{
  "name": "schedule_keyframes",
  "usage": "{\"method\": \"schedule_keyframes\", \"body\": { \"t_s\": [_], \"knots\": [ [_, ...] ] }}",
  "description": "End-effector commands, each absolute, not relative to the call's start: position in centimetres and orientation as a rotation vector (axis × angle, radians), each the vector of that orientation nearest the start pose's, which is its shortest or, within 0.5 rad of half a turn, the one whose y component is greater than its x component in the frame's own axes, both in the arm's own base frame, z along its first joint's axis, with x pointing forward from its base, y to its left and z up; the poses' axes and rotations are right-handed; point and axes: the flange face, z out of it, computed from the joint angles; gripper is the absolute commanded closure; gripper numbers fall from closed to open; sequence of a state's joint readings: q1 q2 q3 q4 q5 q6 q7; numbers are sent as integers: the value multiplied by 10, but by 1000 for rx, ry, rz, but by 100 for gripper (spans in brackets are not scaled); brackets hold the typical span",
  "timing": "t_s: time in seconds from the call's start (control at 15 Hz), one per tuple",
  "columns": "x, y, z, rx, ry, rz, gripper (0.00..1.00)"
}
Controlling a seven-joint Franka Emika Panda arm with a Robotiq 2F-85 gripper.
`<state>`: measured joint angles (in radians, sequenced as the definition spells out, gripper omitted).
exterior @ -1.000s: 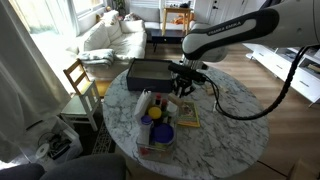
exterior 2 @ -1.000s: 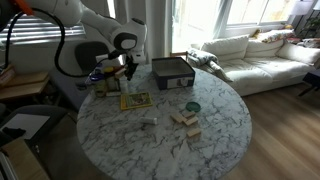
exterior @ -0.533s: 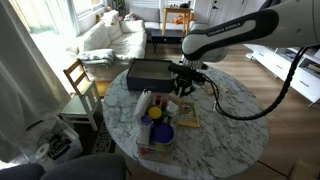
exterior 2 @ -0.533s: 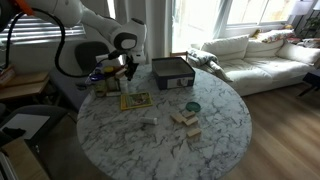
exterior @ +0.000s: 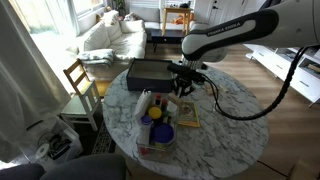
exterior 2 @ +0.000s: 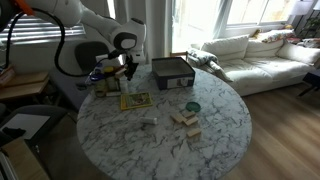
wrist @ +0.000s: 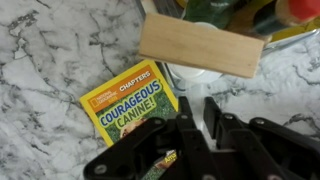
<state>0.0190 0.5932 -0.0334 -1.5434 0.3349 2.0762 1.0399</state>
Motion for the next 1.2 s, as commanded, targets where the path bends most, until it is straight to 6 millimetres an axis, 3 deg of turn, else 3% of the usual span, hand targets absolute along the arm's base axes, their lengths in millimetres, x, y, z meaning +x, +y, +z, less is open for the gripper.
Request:
{"method": "schedule_keyframes", "body": {
  "t_s": [0.0, 0.6, 0.8, 1.13],
  "knots": [
    [700, 12, 300, -2400, 1703, 251, 61],
    [700, 2, 310, -2384, 1711, 235, 0],
    [699, -14, 336, -2397, 1632, 170, 0],
    [681, -25, 413, -2555, 1256, 7, 0]
  ]
}}
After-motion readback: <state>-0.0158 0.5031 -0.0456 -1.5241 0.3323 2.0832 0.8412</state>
